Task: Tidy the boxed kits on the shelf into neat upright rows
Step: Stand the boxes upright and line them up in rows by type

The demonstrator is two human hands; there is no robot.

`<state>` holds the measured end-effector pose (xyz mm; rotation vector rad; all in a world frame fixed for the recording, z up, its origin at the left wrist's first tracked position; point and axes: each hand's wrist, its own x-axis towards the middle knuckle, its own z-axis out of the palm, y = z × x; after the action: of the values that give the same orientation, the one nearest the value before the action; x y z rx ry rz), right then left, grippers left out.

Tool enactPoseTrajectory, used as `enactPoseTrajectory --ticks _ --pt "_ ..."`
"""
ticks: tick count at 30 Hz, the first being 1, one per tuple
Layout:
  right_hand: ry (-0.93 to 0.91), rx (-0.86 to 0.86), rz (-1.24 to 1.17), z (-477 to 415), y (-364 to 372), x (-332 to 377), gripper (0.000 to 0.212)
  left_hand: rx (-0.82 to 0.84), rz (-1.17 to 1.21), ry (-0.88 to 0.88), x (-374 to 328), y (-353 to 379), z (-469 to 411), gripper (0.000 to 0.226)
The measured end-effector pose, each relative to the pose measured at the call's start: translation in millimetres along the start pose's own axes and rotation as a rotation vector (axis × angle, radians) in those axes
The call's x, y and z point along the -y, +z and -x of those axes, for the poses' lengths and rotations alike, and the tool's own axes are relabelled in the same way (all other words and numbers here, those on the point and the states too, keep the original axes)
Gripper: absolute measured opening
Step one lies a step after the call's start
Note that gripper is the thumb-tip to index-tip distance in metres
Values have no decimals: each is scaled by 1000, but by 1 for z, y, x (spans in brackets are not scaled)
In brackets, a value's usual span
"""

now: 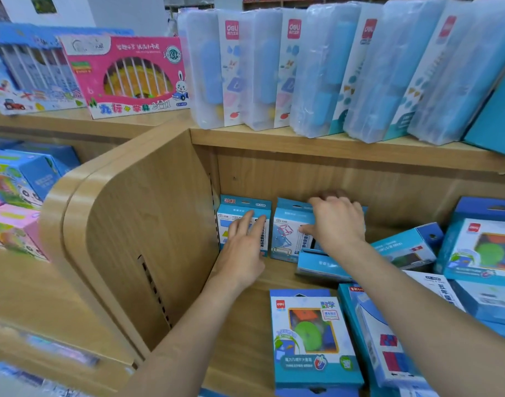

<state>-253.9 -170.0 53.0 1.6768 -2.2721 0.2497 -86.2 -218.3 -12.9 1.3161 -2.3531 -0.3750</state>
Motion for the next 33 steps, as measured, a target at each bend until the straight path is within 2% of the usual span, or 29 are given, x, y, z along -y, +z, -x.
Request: enactPoseTrajectory --ticks 3,6,12,16,18,20,22,25,27,30,33 --pt "-19 6 24 -5 3 1 47 -74 0 79 -5 0 6 84" --pt "-55 12 -6 -10 5 3 48 -72 -58 208 -14 7 8 86" --pt "-80 92 -114 -4 6 -8 58 -128 -169 152 -25 19 -11 72" --pt "-64 51 -343 16 -15 -26 64 -251 -338 196 -26 22 -24 71" --pt "-71 146 -421 30 -30 -43 64 -318 -364 215 -25 24 -30 67" --pt "-126 316 -304 46 -36 -54 68 -377 -384 233 -23 23 -35 62" --pt "-171 389 -158 61 -29 -59 72 -397 -388 240 -21 24 -37 58" --pt "-195 334 -50 77 -12 -57 69 -388 -359 233 -22 27 -36 56" --pt "-179 257 -38 81 -4 -55 54 -364 -320 207 -23 26 -36 54" --pt "-151 143 -67 81 -2 -58 30 -332 -197 172 -28 22 -32 59" --pt "-83 126 -226 79 -9 -67 32 -376 54 241 -37 14 -20 61"
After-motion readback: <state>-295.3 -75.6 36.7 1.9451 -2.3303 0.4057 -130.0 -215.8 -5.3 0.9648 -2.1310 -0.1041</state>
